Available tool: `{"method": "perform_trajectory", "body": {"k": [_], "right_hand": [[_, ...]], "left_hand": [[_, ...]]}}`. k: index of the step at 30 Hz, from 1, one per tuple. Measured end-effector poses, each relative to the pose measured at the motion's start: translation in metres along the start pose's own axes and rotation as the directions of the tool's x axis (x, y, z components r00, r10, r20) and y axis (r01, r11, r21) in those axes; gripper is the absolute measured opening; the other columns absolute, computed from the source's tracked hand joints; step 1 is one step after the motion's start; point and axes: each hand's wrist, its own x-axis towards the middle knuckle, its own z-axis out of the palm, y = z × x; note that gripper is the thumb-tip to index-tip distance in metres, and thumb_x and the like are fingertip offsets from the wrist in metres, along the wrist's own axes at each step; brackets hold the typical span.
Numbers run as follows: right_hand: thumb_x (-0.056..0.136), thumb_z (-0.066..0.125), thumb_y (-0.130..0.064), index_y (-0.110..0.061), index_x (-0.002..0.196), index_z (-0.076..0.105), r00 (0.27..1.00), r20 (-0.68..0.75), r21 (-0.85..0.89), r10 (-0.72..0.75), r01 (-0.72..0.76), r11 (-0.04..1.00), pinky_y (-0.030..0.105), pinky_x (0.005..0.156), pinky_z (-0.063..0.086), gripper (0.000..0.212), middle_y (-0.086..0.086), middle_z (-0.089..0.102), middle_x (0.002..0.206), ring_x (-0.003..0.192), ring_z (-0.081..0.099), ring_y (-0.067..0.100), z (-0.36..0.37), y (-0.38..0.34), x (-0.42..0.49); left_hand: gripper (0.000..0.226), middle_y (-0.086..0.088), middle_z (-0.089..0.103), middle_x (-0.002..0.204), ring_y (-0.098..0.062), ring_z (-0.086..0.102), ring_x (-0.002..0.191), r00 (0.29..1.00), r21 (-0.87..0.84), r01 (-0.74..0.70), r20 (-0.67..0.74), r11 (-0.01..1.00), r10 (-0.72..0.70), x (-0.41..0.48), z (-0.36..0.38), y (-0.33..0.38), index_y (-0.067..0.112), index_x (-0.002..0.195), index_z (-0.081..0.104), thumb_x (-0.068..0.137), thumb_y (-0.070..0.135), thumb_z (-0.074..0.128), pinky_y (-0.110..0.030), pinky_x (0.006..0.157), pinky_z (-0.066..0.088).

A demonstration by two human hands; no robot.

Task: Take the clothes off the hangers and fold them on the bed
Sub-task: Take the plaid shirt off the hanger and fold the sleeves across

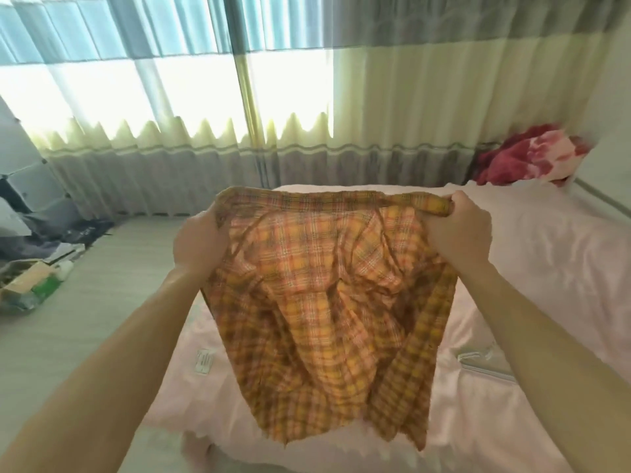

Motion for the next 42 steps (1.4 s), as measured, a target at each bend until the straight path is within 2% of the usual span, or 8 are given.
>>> {"method": "perform_trajectory", "body": {"k": [3,6,11,17,22,26,31,42], "right_hand": [[0.094,0.054,-0.049,-0.023,0.094,0.061,0.999,0.010,-0.105,-0.046,0.047,0.993,0.031,0.069,0.039,0.026,-0.009,0.056,0.080,0.077,0.052,0.020,-0.020,-0.002,0.003],[0.091,0.048,-0.056,-0.027,0.072,0.052,0.989,0.089,-0.189,-0.115,0.130,0.973,0.029,0.060,0.034,0.035,-0.010,0.049,0.069,0.070,0.053,0.023,-0.031,-0.006,0.009],[0.086,0.067,-0.046,-0.022,0.058,0.051,0.990,0.109,-0.048,-0.090,0.096,0.994,0.030,0.053,0.032,0.041,-0.003,0.055,0.058,0.060,0.053,0.018,-0.048,-0.011,0.010],[0.082,0.067,-0.062,-0.029,0.066,0.059,0.986,0.124,-0.114,-0.113,0.127,0.985,0.026,0.053,0.035,0.037,-0.011,0.059,0.065,0.068,0.058,0.017,-0.037,-0.005,0.013],[0.082,0.055,-0.076,-0.024,0.095,0.071,0.977,0.127,-0.324,-0.170,0.203,0.924,0.031,0.063,0.046,0.057,-0.005,0.061,0.077,0.075,0.059,0.025,-0.017,0.014,0.035],[0.082,0.048,-0.081,-0.023,0.107,0.070,0.967,0.126,-0.417,-0.219,0.253,0.873,0.036,0.068,0.051,0.067,0.004,0.069,0.089,0.081,0.065,0.032,0.017,0.039,0.072],[0.084,0.054,-0.074,-0.017,0.092,0.066,0.966,0.197,-0.445,-0.170,0.242,0.862,0.032,0.063,0.048,0.058,0.004,0.068,0.083,0.072,0.060,0.030,0.099,0.073,0.131],[0.092,0.057,-0.050,-0.023,0.080,0.057,0.911,0.371,-0.595,0.182,0.082,0.800,0.029,0.058,0.038,0.030,-0.002,0.059,0.075,0.067,0.055,0.025,0.336,0.190,0.258]], "left_hand": [[0.038,-0.019,0.067,0.089,-0.043,0.064,0.079,0.993,0.122,-0.106,-0.045,0.987,0.112,0.008,-0.019,0.003,0.007,0.112,0.064,0.104,0.038,0.044,-0.047,0.068,0.053],[0.039,-0.017,0.069,0.088,-0.041,0.065,0.082,0.999,0.011,-0.031,-0.026,0.999,0.031,0.013,-0.028,0.013,0.019,0.120,0.064,0.102,0.047,0.044,-0.046,0.071,0.054],[0.069,-0.017,0.071,0.090,-0.039,0.065,0.088,0.991,-0.045,-0.026,0.129,0.999,0.032,0.009,-0.033,-0.004,0.011,0.102,0.073,0.082,0.069,0.043,-0.038,0.072,0.045],[0.042,-0.014,0.072,0.086,-0.034,0.063,0.079,0.989,-0.035,-0.033,0.144,0.999,0.037,0.014,-0.020,-0.018,0.010,0.100,0.071,0.098,0.049,0.056,-0.036,0.069,0.046],[0.044,-0.012,0.070,0.085,-0.037,0.065,0.078,0.989,0.134,-0.084,0.136,0.987,0.066,0.039,0.005,-0.019,0.019,0.110,0.069,0.099,0.055,0.046,-0.042,0.067,0.053],[0.043,-0.015,0.071,0.090,-0.040,0.067,0.082,0.982,0.189,-0.145,0.144,0.971,0.119,0.074,0.049,-0.013,0.024,0.122,0.066,0.100,0.054,0.045,-0.043,0.068,0.052],[0.045,-0.017,0.071,0.097,-0.040,0.067,0.088,0.969,0.178,-0.117,0.234,0.977,0.073,0.130,0.150,-0.025,0.029,0.129,0.063,0.101,0.054,0.040,-0.044,0.072,0.052],[0.042,-0.013,0.068,0.113,-0.036,0.064,0.101,0.856,0.240,-0.035,0.508,0.970,-0.095,0.256,0.415,-0.081,0.018,0.118,0.063,0.105,0.043,0.032,-0.039,0.079,0.045]]}}
